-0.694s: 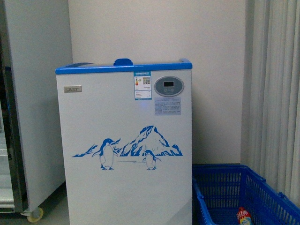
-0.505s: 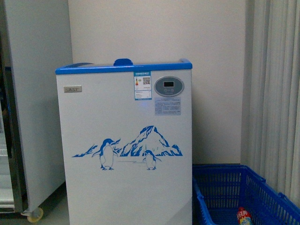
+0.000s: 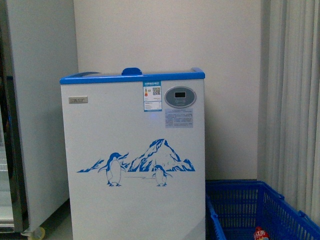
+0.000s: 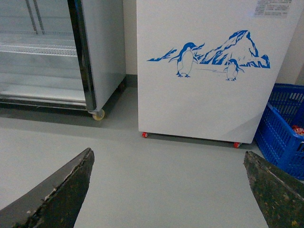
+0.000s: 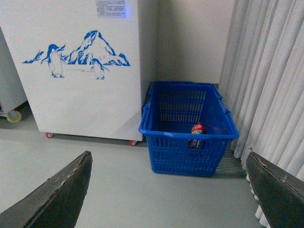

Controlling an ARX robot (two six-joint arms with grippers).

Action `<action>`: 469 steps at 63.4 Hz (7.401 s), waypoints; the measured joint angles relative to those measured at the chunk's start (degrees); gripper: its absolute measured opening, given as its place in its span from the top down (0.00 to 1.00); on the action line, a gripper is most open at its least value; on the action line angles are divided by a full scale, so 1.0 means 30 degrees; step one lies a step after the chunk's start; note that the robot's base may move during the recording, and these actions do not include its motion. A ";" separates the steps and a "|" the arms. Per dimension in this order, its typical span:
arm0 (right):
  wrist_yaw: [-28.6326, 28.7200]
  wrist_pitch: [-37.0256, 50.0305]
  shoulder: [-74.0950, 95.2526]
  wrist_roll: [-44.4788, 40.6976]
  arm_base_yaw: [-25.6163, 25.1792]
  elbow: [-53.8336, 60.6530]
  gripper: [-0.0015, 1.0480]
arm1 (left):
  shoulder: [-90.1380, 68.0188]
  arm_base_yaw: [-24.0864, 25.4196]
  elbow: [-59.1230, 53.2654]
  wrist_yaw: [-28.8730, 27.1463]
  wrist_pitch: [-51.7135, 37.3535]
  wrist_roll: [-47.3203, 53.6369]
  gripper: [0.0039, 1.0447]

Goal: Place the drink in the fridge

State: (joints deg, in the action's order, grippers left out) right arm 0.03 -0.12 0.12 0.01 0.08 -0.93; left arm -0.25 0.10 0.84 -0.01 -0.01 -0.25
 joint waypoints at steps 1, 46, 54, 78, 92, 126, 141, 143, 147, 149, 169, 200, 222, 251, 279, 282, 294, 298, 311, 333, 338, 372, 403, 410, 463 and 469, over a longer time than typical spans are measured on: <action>0.0000 0.0000 0.0000 0.0000 0.0000 0.0000 0.07 | 0.0000 0.0000 0.0000 0.0000 0.0000 0.0000 0.08; 0.0007 0.0000 0.0000 0.0000 0.0000 0.0000 0.07 | 0.0000 0.0000 0.0000 0.0000 0.0000 0.0000 0.08; 0.0000 0.0000 0.0000 0.0000 0.0000 0.0000 0.07 | 0.0000 0.0000 0.0000 0.0000 0.0000 0.0000 0.08; 0.0000 0.0000 0.0000 0.0000 0.0000 0.0000 0.07 | 0.0000 0.0000 0.0000 0.0000 0.0000 0.0000 0.08; 0.0000 0.0000 0.0000 0.0000 0.0000 0.0000 0.07 | 0.0000 0.0000 0.0000 0.0000 0.0000 0.0000 0.08; -0.0044 0.0000 0.0000 0.0000 0.0000 0.0000 0.07 | 0.0000 0.0000 0.0000 0.0000 0.0000 0.0000 0.08; -0.1392 -0.3410 0.2178 0.2273 -0.0058 -0.1355 0.07 | 0.0000 0.0000 0.0000 -0.0015 0.0000 0.0000 0.08; -0.0991 -0.4306 0.3854 0.3402 -0.0699 -0.1960 0.07 | 0.0000 0.0000 0.0000 0.0015 0.0000 0.0000 0.08; 0.0590 -0.3402 0.7424 0.4444 -0.2412 -0.2543 0.07 | 0.0000 0.0000 0.0000 0.0000 0.0000 0.0000 0.08; 0.1545 -0.2361 0.9355 0.4503 -0.3475 -0.2878 0.07 | 0.0000 0.0000 0.0000 0.0000 0.0000 0.0000 0.08; 0.3024 0.4065 2.5121 0.2018 -0.7912 -0.7468 0.07 | 0.0000 0.0000 0.0000 0.0007 0.0000 0.0007 0.08; -0.0823 0.8932 4.2614 0.0510 -0.6929 -1.5242 0.07 | 0.0000 0.0000 0.0000 0.0000 0.0000 0.0000 0.08; -0.2382 0.9034 4.9448 0.0525 -0.6630 -2.0589 0.07 | 0.0000 0.0000 -0.0007 0.0000 0.0000 0.0000 0.08; -0.3825 0.8510 5.4926 0.0393 -0.6696 -2.5937 0.07 | 0.0000 0.0000 0.0000 0.0000 0.0000 0.0000 0.08; -0.4109 0.7613 5.7506 0.0714 -0.6594 -2.8203 0.07 | 0.0000 0.0000 0.0000 0.0000 0.0000 0.0000 0.08; -0.4131 0.7519 5.7578 0.0780 -0.6594 -2.8305 0.07 | 0.0000 0.0000 -0.0007 0.0007 0.0000 0.0000 0.08; -0.4138 0.7366 5.7659 0.0947 -0.6564 -2.8465 0.07 | 0.0000 0.0000 0.0000 0.0000 0.0000 0.0000 0.08; -0.4007 0.7373 5.7659 0.1093 -0.6550 -2.8458 0.11 | 0.0000 0.0000 0.0000 0.0000 0.0000 0.0000 0.08; -0.3621 0.7730 5.7535 0.1362 -0.6441 -2.8035 0.42 | 0.0000 0.0000 0.0000 0.0000 0.0000 0.0000 0.08; -0.2696 0.8961 5.4562 0.1712 -0.6033 -2.4028 0.62 | 0.0000 0.0000 -0.0007 0.0000 0.0000 0.0000 0.08; -0.1996 0.9610 5.2238 0.1712 -0.5552 -2.2214 0.62 | 0.0000 0.0000 0.0000 0.0000 0.0000 0.0000 0.08; 0.0444 0.7417 3.2159 0.1268 -0.3832 -1.3857 0.62 | 0.0000 0.0000 0.0000 0.0000 0.0000 0.0000 0.08; -0.1370 0.0262 1.5431 0.1909 -0.1676 -1.1810 0.62 | 0.0000 0.0000 0.0000 0.0000 0.0000 0.0000 0.08; -0.2171 -0.1100 1.2917 0.1800 -0.0976 -1.1803 0.62 | 0.0000 0.0000 0.0000 0.0000 0.0000 0.0000 0.08; -1.4360 0.1734 0.6331 -0.0561 0.8597 -0.6309 0.62 | 0.0000 0.0000 0.0000 0.0000 0.0000 0.0000 0.08; -1.4353 0.1763 0.6280 -0.0678 0.9085 -0.6098 0.62 | 0.0000 0.0000 0.0000 0.0007 0.0000 0.0000 0.08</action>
State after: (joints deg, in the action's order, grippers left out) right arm -43.03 5.17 18.96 -2.02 27.33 -19.22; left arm -0.25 0.10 0.84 0.01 -0.01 -0.25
